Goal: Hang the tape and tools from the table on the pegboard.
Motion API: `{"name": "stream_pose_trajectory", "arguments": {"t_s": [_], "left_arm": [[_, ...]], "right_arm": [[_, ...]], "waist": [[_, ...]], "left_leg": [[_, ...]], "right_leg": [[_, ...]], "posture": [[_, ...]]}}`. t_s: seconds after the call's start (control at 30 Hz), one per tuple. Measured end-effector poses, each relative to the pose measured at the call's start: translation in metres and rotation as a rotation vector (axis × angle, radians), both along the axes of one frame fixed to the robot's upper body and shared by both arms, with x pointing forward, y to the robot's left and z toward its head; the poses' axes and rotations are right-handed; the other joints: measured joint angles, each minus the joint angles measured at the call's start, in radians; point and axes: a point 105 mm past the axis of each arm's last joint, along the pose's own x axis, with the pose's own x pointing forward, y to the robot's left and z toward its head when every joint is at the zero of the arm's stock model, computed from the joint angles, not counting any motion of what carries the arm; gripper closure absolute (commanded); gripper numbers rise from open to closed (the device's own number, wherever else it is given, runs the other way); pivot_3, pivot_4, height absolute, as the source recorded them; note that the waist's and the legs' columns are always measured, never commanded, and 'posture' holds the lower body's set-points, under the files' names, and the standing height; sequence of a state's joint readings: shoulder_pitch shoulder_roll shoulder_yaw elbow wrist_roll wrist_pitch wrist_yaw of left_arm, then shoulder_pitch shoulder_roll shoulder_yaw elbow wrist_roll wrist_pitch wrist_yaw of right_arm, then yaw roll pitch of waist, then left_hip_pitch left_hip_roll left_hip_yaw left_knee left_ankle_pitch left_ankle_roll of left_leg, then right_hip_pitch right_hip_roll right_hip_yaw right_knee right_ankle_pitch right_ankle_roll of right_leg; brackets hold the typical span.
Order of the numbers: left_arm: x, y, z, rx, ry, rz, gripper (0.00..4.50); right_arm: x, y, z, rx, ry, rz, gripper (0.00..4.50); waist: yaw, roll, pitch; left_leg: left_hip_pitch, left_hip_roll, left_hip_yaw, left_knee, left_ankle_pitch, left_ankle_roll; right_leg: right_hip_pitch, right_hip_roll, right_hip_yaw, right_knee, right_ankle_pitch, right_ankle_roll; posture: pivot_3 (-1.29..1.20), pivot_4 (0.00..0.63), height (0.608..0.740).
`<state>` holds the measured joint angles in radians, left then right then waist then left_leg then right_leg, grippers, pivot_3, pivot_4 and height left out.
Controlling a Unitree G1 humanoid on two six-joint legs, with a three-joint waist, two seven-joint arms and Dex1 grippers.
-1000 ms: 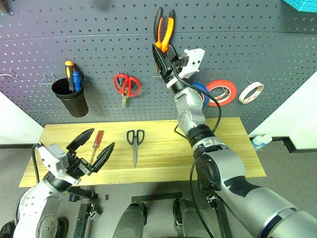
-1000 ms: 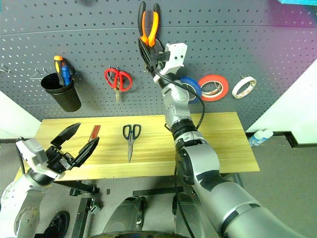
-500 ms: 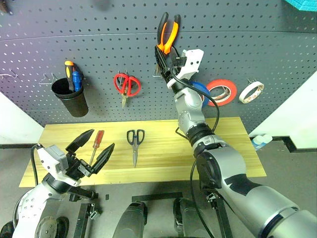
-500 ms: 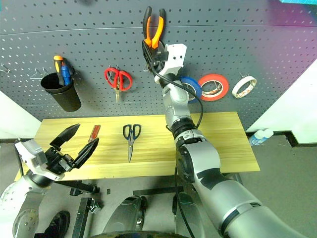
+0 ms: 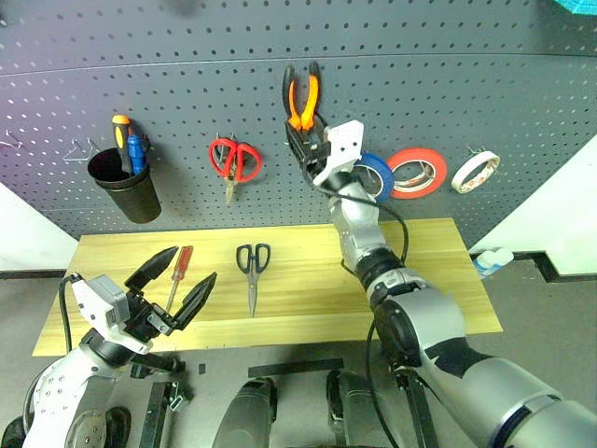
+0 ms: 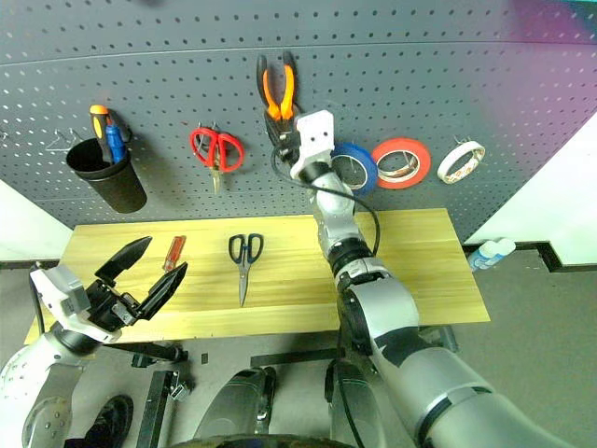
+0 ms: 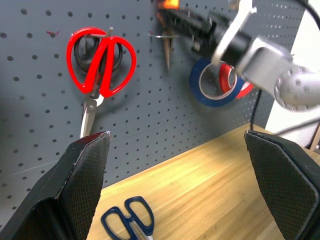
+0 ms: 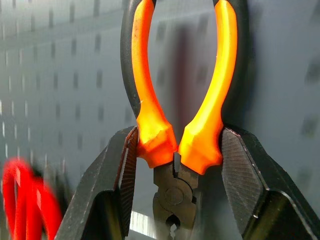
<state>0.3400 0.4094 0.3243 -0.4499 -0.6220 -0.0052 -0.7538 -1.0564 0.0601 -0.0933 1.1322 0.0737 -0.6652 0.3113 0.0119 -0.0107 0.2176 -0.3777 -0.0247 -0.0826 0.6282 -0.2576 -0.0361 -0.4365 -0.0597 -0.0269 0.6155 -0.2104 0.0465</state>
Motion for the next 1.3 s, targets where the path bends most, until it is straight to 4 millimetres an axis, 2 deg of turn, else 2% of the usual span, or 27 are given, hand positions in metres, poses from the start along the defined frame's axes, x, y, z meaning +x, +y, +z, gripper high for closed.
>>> {"name": "stream_pose_trajectory", "arguments": {"t_s": [0.17,0.4,0.43,0.7,0.9,1.03,1.2,1.3], "left_arm": [[-0.001,0.000,0.000,0.001,0.004,0.001,0.00],[0.000,0.000,-0.001,-0.002,0.009,0.006,0.00],[0.000,0.000,-0.001,-0.002,0.011,0.006,0.00],[0.001,-0.001,-0.002,-0.005,0.015,0.000,0.00],[0.002,-0.003,-0.002,-0.007,0.014,-0.008,0.00],[0.002,-0.004,-0.001,-0.007,0.010,-0.012,0.00],[0.003,-0.004,0.000,-0.007,0.005,-0.022,0.00],[0.005,-0.005,0.001,-0.006,-0.001,-0.030,0.00]], "right_arm": [[-0.002,0.002,-0.002,-0.026,-0.012,-0.014,2.43],[-0.004,0.005,0.000,-0.039,-0.025,0.009,0.12],[-0.004,0.005,0.000,-0.040,-0.025,0.009,0.05],[-0.008,0.002,0.007,0.004,-0.067,0.012,0.05],[-0.022,-0.019,0.028,0.124,-0.209,-0.034,0.05],[-0.029,-0.029,0.035,0.164,-0.260,-0.062,0.05],[-0.037,-0.045,0.030,0.206,-0.274,-0.106,0.05],[-0.043,-0.051,0.020,0.159,-0.271,-0.099,0.05]], "waist": [[0.000,0.001,0.001],[0.001,0.001,0.001],[0.001,0.001,0.001],[0.001,0.001,0.001],[0.001,0.001,0.001],[0.001,0.000,0.001],[0.001,0.000,0.001],[0.001,0.000,0.001]], "left_leg": [[-0.008,0.001,0.000,0.000,0.000,0.000],[-0.008,0.001,0.000,0.002,0.000,0.000],[-0.008,0.001,0.000,0.002,0.000,0.000],[-0.008,0.001,0.000,0.002,0.000,0.000],[-0.008,0.001,0.000,0.002,0.000,0.000],[-0.007,0.001,0.000,0.002,0.000,0.000],[-0.007,0.002,0.001,0.002,0.000,0.000],[-0.007,0.001,0.001,0.003,0.000,0.000]], "right_leg": [[-0.007,0.001,0.000,0.001,0.000,0.000],[-0.007,0.002,-0.001,0.000,-0.001,-0.001],[-0.007,0.002,-0.001,0.000,-0.001,-0.001],[-0.007,0.003,-0.001,0.000,0.000,-0.001],[-0.007,0.003,-0.001,0.000,0.000,-0.001],[-0.007,0.003,-0.001,0.001,0.000,-0.001],[-0.007,0.003,-0.001,0.001,0.000,-0.001],[-0.006,0.003,-0.001,0.001,0.000,-0.001]], "posture": [[0.19,0.214,0.740],[0.18,0.210,0.740],[0.18,0.211,0.740],[0.18,0.207,0.740],[0.18,0.200,0.740],[0.17,0.199,0.740],[0.15,0.192,0.740],[0.13,0.193,0.740]]}}
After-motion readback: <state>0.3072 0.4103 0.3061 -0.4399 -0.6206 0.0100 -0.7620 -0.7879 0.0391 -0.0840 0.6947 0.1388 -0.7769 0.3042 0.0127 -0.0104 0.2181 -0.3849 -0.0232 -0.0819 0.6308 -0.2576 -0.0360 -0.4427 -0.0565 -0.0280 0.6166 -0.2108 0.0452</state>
